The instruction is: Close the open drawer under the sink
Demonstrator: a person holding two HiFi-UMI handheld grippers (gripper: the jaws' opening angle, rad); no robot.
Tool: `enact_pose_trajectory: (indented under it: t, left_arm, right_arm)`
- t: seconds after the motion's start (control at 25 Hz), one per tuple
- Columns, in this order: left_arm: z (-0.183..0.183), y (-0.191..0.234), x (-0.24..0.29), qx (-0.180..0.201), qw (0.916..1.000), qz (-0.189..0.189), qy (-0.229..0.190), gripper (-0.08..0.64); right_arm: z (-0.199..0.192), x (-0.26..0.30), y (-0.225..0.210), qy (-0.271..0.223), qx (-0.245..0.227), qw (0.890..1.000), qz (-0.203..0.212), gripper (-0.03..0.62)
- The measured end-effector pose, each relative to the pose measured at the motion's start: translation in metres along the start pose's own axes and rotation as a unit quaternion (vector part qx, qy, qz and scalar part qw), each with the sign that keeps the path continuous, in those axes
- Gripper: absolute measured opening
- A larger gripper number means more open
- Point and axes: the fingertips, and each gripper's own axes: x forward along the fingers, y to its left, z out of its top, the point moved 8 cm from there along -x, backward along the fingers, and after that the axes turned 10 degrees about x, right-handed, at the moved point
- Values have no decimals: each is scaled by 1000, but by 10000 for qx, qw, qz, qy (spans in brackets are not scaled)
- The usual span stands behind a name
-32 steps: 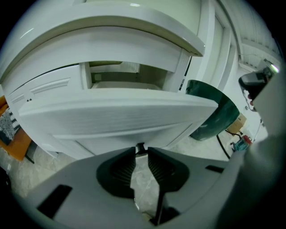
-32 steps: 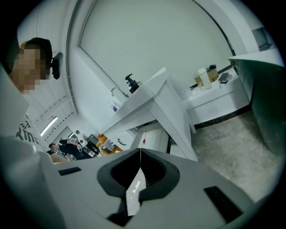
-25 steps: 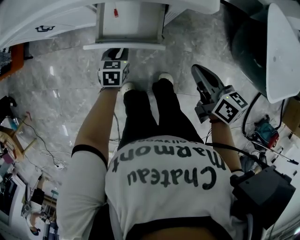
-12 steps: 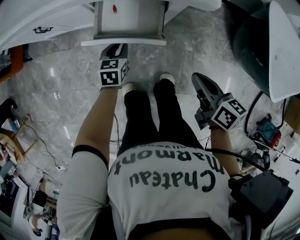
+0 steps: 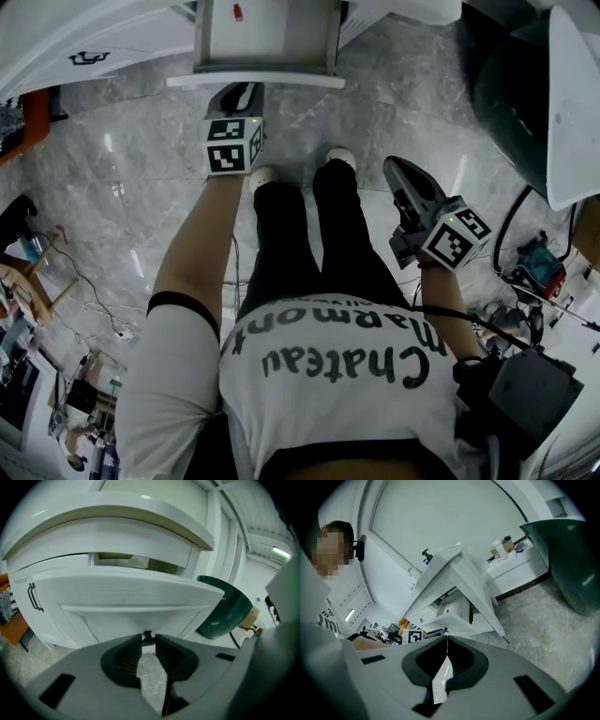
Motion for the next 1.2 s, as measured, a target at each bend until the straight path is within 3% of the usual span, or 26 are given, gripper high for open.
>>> enact_pose_trajectory:
  t: [0.84, 1.2]
  left_arm:
    - [8, 9, 9, -59, 9994, -86, -331, 95]
    - [6, 13, 10, -4, 9984, -308, -482, 99]
  right_arm:
    - [-14, 12, -5, 112, 134, 9998, -12, 12]
    - [-26, 16, -10, 236, 202, 9995, -13, 12]
